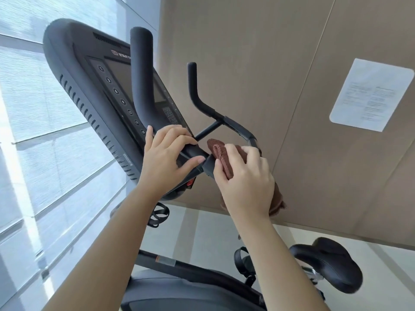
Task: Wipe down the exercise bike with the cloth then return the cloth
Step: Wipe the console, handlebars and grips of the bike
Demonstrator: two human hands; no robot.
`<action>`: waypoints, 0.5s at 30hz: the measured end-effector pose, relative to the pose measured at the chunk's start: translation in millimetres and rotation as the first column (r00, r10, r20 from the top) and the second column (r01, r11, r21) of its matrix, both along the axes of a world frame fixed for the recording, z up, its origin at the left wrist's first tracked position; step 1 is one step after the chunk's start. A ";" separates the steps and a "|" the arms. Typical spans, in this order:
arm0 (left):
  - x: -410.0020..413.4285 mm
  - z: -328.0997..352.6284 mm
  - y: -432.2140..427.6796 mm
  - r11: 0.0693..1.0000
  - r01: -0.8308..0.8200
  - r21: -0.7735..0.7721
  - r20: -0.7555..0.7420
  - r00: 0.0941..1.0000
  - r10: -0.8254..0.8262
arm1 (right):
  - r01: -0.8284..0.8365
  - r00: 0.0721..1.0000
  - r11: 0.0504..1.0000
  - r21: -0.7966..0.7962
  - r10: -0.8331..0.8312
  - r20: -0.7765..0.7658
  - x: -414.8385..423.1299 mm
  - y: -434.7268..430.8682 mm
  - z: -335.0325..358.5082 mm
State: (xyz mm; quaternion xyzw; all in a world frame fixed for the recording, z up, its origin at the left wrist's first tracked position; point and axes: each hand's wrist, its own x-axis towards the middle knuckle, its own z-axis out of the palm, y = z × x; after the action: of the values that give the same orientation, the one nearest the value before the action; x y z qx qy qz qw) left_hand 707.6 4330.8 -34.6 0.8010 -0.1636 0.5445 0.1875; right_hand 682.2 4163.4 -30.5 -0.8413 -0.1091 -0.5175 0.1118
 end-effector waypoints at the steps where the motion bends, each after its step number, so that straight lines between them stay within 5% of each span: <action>1: 0.2 -0.6 -1.0 1.000 -0.010 0.001 0.001 1.000 0.010 | -0.013 1.000 1.000 0.002 0.013 0.020 0.5 -5.2 -3.3; 7: -5.9 1.6 -1.3 0.997 -0.049 0.057 -0.050 0.997 0.052 | -0.198 0.972 0.980 0.033 0.192 0.135 7.7 -43.4 -19.9; 15: -24.8 9.8 -6.0 0.991 -0.045 0.123 -0.164 0.984 0.065 | -0.536 0.843 0.842 0.056 0.530 0.094 29.5 -91.5 -22.9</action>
State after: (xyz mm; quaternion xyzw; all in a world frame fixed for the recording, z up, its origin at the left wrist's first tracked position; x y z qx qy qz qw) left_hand 682.8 4324.8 -24.8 0.8580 -0.1571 0.4692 0.1375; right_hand 711.8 4071.9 -53.4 -0.7528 -0.3219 -0.5011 0.2805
